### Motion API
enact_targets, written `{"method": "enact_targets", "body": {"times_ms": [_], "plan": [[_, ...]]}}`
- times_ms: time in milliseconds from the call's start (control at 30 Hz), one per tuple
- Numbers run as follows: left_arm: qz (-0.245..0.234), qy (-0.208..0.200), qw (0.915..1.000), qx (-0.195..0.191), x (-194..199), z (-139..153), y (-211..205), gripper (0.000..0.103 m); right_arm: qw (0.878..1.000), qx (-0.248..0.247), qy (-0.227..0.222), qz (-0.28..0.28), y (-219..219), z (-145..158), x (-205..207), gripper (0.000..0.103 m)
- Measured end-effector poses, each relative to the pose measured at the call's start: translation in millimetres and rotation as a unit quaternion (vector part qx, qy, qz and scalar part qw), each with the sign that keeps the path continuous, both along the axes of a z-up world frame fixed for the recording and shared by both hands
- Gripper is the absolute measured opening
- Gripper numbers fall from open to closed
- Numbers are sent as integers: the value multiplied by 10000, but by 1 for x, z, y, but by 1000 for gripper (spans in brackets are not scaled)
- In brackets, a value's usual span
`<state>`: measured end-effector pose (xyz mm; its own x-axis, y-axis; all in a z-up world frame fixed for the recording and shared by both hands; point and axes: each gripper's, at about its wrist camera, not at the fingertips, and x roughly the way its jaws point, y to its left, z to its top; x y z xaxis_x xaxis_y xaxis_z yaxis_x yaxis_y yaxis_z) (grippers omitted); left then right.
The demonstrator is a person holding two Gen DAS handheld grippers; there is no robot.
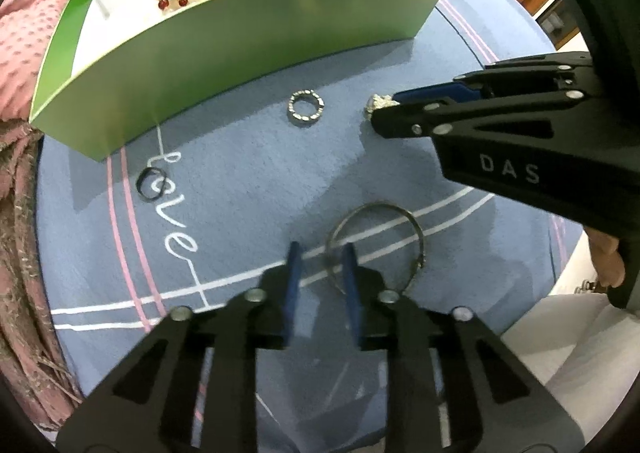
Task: Organize jewelry
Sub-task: 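Close the right tool on the gold flower charm while the left closes on the silver bangle, then carry the charm and bangle into the green box and open both tools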
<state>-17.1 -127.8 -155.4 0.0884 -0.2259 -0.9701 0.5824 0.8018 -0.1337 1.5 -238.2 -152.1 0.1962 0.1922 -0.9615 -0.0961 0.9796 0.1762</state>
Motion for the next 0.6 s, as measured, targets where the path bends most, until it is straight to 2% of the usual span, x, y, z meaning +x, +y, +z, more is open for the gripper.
{"method": "enact_targets", "body": {"times_ms": [100, 333, 600], "plan": [[-34, -34, 10000, 25, 0, -1, -2, 4, 10000, 6, -4, -10, 1, 0, 0, 17], [279, -269, 9992, 43, 7, 13, 17, 4, 10000, 32, -72, -41, -4, 8, -1, 17], [620, -905, 9938, -180, 20, 69, 37, 4, 9983, 87, -573, -23, -2, 54, -5, 17]]}}
